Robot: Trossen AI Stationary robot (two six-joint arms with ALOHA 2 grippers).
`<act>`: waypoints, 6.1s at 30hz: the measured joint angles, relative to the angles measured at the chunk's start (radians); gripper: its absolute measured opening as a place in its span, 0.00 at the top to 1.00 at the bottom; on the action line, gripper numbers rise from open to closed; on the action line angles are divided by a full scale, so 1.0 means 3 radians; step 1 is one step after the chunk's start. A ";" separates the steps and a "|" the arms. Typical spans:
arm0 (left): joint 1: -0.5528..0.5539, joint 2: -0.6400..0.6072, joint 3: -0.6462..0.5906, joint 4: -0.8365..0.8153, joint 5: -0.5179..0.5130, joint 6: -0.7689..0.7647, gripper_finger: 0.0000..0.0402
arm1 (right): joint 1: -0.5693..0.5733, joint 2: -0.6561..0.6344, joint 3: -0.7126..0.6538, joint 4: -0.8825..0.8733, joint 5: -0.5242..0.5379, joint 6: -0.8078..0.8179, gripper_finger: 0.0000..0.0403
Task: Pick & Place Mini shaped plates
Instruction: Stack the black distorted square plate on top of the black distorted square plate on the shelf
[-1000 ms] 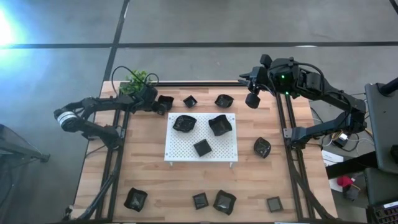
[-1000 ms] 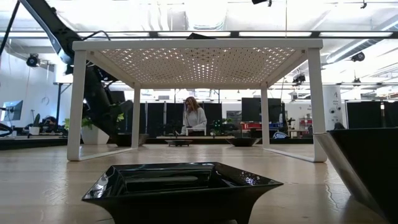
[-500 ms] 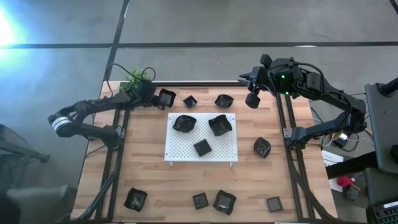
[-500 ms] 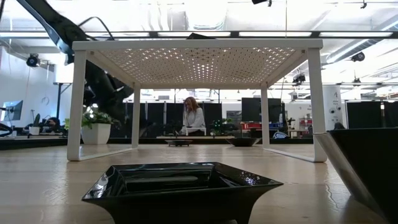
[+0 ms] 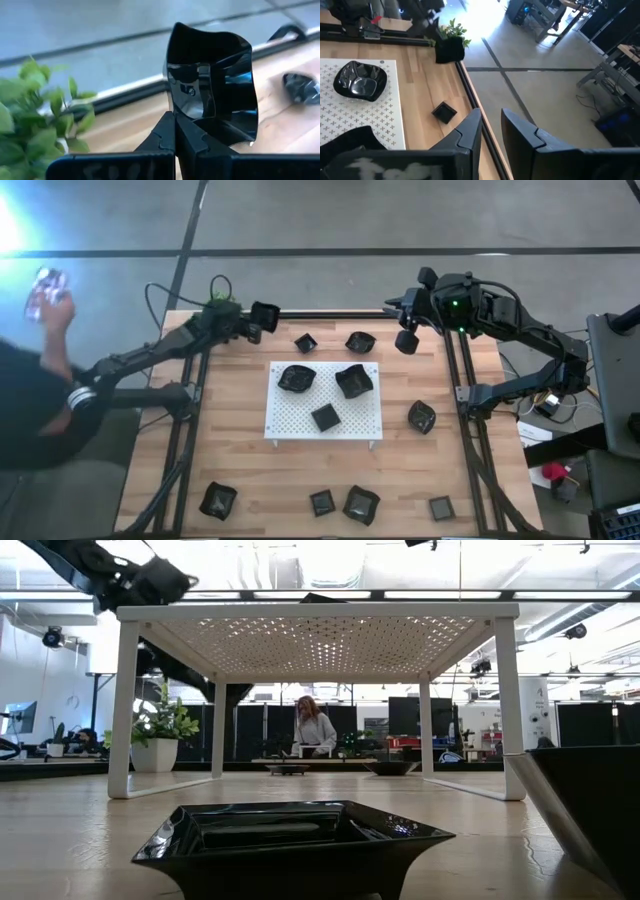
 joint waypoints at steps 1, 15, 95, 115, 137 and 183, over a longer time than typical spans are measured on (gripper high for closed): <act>-0.0017 -0.0040 0.0024 0.0000 -0.0020 0.0012 1.00 | 0.0000 0.0000 0.0000 0.0001 -0.0001 -0.0036 0.82; -0.0688 -0.0120 0.0432 0.0322 -0.0265 0.0482 1.00 | 0.0018 -0.0001 -0.0277 0.0560 -0.0297 -0.0530 0.82; -0.2221 0.1153 0.1164 0.1791 -0.1297 0.2012 0.92 | 0.0070 0.0608 -0.0491 0.1390 -0.0202 -0.0966 0.98; -0.2239 0.0712 0.1164 0.1466 -0.1346 0.2003 0.80 | 0.0072 0.0248 -0.0491 0.0967 0.0192 -0.0113 0.98; -0.2238 0.0402 0.1163 0.0928 -0.1336 0.2010 0.80 | 0.0089 0.0182 -0.0521 -0.0153 -0.0894 0.3310 0.98; -0.2238 0.0395 0.1163 0.0613 -0.1324 0.2233 0.80 | 0.0802 0.0286 -0.1213 0.0160 -0.0167 0.4768 0.98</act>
